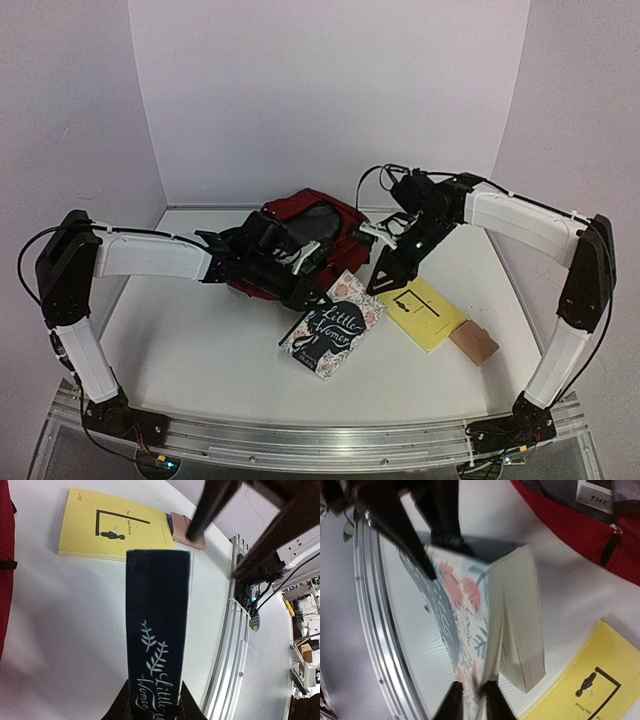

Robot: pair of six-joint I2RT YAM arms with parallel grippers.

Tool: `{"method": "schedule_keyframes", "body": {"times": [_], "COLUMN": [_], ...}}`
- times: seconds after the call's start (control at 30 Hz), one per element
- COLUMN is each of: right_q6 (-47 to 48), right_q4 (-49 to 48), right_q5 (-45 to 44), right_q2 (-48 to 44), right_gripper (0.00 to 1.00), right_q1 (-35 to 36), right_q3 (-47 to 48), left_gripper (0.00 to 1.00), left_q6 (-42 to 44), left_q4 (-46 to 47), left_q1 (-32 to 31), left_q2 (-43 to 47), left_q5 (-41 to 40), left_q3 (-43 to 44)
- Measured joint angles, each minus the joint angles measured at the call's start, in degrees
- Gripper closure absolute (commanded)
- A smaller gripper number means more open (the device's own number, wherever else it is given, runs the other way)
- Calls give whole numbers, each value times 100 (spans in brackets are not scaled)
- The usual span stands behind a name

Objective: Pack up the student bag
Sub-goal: Pick up the book from the center of the board.

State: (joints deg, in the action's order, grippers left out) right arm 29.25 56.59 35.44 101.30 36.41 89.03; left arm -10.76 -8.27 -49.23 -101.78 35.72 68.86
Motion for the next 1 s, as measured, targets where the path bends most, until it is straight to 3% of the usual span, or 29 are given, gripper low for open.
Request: {"method": "schedule_keyframes", "body": {"times": [0.03, 0.1, 0.27, 0.43, 0.67, 1.0], "right_q6": [-121, -396, -1082, -1816, -3323, -3842], "right_q4": [-33, -122, -337, -692, -2152, -2942], "right_q5": [45, 250, 940, 1629, 2323, 2674], "right_q2": [15, 24, 22, -40, -495, -500], "right_gripper": [8, 2, 2, 2, 2, 3], "right_q1": [-39, -158, -809, -1268, -1160, -706], "right_q3": [178, 521, 1095, 883, -507, -666], "left_gripper": [100, 100, 100, 100, 100, 100], "left_q6": [-61, -205, -739, -1260, -1913, -2620], "left_q4": [35, 121, 530, 1146, 2269, 3347], "left_q1": [0, 6, 100, 214, 226, 227], "left_q2": [41, 146, 693, 1399, 2233, 2296], "left_q5": [-36, -110, -257, -545, -1130, -1370], "left_q3": [-74, -262, -858, -1116, -1269, -1716]}}
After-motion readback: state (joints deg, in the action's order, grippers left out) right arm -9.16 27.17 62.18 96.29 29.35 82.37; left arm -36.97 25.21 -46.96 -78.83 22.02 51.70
